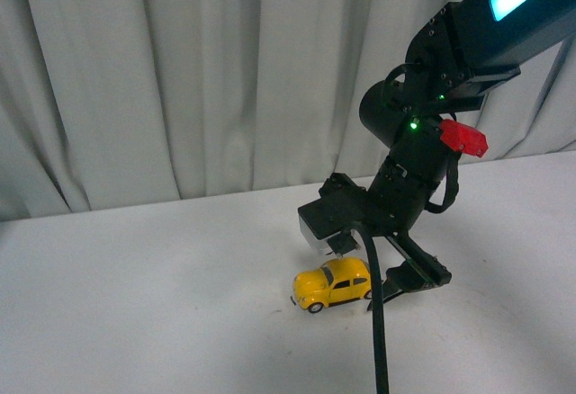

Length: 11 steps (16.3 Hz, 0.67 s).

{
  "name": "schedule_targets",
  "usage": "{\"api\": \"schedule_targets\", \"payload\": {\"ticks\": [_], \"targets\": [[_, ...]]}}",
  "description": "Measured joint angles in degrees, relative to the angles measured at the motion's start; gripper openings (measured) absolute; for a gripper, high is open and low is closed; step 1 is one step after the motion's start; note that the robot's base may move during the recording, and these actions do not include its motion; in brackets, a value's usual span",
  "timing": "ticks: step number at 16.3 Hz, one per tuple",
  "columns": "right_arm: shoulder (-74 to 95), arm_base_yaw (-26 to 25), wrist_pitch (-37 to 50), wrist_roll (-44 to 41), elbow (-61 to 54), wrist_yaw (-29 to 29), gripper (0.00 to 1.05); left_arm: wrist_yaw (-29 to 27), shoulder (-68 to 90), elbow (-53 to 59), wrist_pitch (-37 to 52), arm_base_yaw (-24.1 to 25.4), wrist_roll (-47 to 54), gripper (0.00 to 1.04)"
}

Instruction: Wind up and store yellow beetle toy

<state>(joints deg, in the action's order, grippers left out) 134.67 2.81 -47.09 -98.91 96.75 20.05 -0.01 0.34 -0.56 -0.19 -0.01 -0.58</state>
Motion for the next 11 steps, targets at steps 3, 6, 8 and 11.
{"api": "schedule_targets", "payload": {"ticks": [3, 6, 8, 11], "targets": [[2.14, 0.79, -0.72, -0.2, 2.54, -2.36, 0.98, 0.0, 0.0, 0.0, 0.0, 0.0, 0.0, 0.98], [2.56, 2.12, -1.07, -0.2, 3.3, -3.41, 0.98, 0.0, 0.0, 0.0, 0.0, 0.0, 0.0, 0.98], [2.56, 3.28, -1.57, -0.2, 3.3, -3.28, 0.83, 0.0, 0.0, 0.0, 0.0, 0.0, 0.0, 0.98], [2.56, 3.56, -2.32, -0.17, 3.3, -3.56, 0.49, 0.0, 0.0, 0.0, 0.0, 0.0, 0.0, 0.98]]}}
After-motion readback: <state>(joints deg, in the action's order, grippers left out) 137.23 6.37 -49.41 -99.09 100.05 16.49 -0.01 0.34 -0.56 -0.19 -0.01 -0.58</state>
